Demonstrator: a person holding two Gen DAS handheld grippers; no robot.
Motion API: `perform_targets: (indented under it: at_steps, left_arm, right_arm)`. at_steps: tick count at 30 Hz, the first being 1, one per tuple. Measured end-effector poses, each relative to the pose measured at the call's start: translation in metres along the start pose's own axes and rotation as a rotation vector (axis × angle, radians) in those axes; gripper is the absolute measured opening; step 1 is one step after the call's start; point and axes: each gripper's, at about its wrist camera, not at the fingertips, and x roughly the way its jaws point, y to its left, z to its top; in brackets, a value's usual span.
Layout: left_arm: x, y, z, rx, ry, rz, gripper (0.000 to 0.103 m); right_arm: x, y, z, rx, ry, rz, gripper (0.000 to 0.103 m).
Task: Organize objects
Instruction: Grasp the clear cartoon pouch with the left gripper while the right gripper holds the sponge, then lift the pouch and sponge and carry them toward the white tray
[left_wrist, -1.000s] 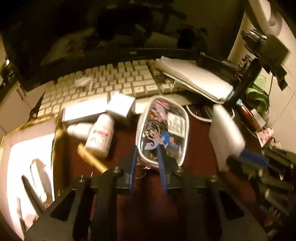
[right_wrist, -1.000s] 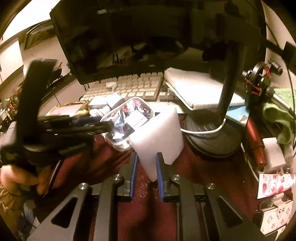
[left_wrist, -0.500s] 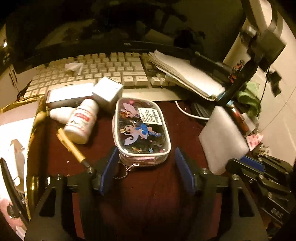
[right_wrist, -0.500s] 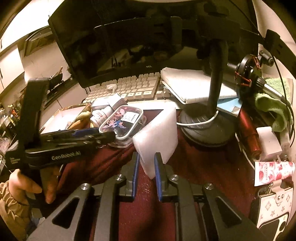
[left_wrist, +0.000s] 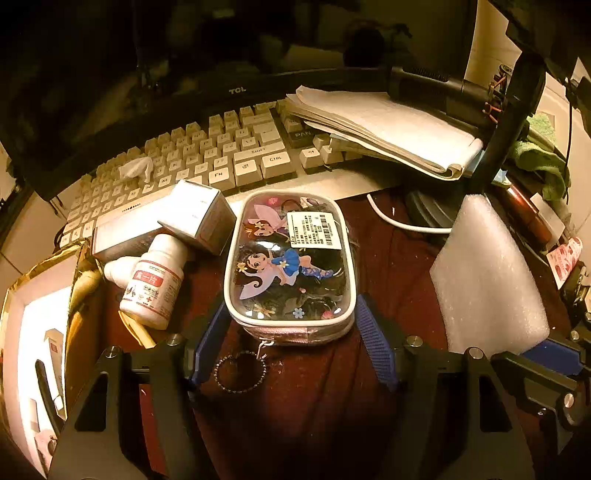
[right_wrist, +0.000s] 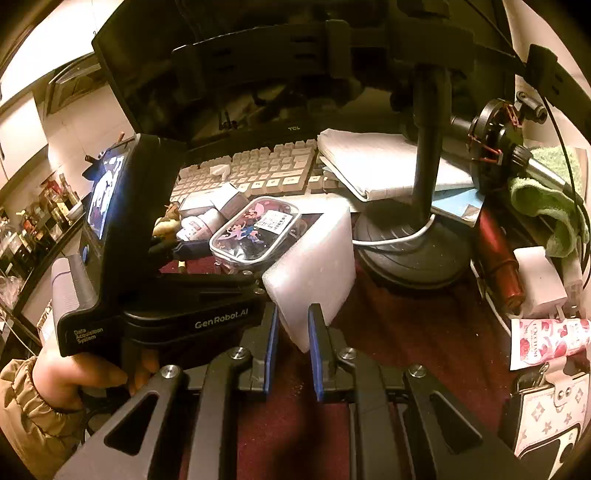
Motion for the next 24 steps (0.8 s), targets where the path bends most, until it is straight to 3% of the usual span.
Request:
perform_targets:
  at_steps: [9, 16, 24]
  left_arm:
    - [0.008, -0.004, 0.007, 0.006, 0.003, -0.032, 0.071]
    - [0.005, 0.003, 0.005, -0.072, 0.014, -0.092, 0.067]
    - [-0.009, -0.005, -0.006, -0.091, 0.029, -0.2, 0.067]
  right_arm:
    - [0.0, 0.003, 0.003, -0.015, 0.001, -0.013, 0.015]
    - [-0.005, 0.003, 0.003, -0.008, -0.018, -0.027, 0.013]
    - [-0.011, -0.031, -0.012, 0.148, -0.001, 0.07, 0.013]
